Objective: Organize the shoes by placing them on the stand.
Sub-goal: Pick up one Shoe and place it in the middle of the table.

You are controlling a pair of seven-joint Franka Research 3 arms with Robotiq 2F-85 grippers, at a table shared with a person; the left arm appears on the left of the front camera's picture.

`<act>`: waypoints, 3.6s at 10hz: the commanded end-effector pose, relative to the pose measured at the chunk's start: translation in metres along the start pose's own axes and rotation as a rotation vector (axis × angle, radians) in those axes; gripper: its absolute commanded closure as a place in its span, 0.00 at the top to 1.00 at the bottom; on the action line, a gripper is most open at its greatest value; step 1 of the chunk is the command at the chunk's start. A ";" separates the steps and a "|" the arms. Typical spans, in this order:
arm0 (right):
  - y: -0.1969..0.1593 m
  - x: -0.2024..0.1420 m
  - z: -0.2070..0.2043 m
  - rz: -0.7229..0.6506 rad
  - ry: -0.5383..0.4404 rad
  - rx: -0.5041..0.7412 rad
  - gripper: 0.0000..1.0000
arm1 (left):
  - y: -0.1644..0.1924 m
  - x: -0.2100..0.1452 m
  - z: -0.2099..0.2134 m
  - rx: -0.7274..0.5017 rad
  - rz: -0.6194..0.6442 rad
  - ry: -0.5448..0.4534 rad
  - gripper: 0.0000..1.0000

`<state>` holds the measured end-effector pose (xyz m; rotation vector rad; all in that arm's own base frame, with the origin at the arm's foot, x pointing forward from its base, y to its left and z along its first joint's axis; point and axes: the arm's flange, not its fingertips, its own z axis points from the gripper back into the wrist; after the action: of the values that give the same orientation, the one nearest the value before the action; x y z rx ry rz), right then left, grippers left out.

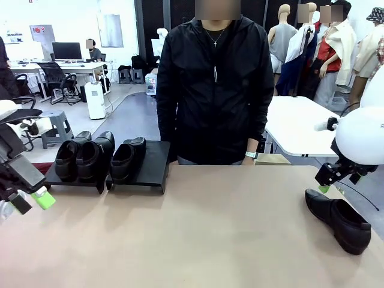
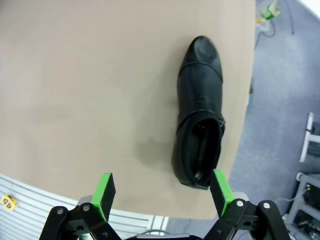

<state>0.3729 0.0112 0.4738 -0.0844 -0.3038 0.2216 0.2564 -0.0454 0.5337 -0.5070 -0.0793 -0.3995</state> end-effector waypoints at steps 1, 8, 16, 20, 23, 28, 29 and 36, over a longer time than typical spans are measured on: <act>-0.001 0.002 -0.003 -0.005 -0.006 -0.024 1.00 | 0.001 -0.002 0.001 -0.014 -0.015 0.000 1.00; -0.048 0.043 -0.115 -0.134 0.197 0.067 1.00 | 0.001 -0.002 0.001 -0.014 -0.015 0.000 1.00; -0.046 0.046 -0.160 -0.177 0.330 0.133 1.00 | 0.001 -0.002 0.001 -0.014 -0.015 0.000 1.00; -0.046 0.045 -0.156 -0.164 0.351 0.105 0.00 | 0.001 -0.002 0.001 -0.014 -0.015 0.000 1.00; -0.048 0.044 -0.152 -0.167 0.339 0.084 0.00 | 0.001 -0.002 0.001 -0.014 -0.015 0.000 1.00; -0.055 0.039 -0.126 -0.170 0.283 0.057 0.00 | 0.001 -0.002 0.001 -0.014 -0.015 0.000 1.00; -0.059 0.035 -0.103 -0.188 0.249 0.043 0.00 | 0.001 -0.002 0.001 -0.014 -0.015 0.000 1.00; -0.061 -0.006 -0.009 -0.207 0.112 0.075 0.00 | 0.001 -0.002 0.001 -0.014 -0.015 0.000 1.00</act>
<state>0.3547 -0.0510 0.4734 0.0250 -0.2157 0.0146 0.2562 -0.0451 0.5335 -0.5070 -0.0789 -0.3992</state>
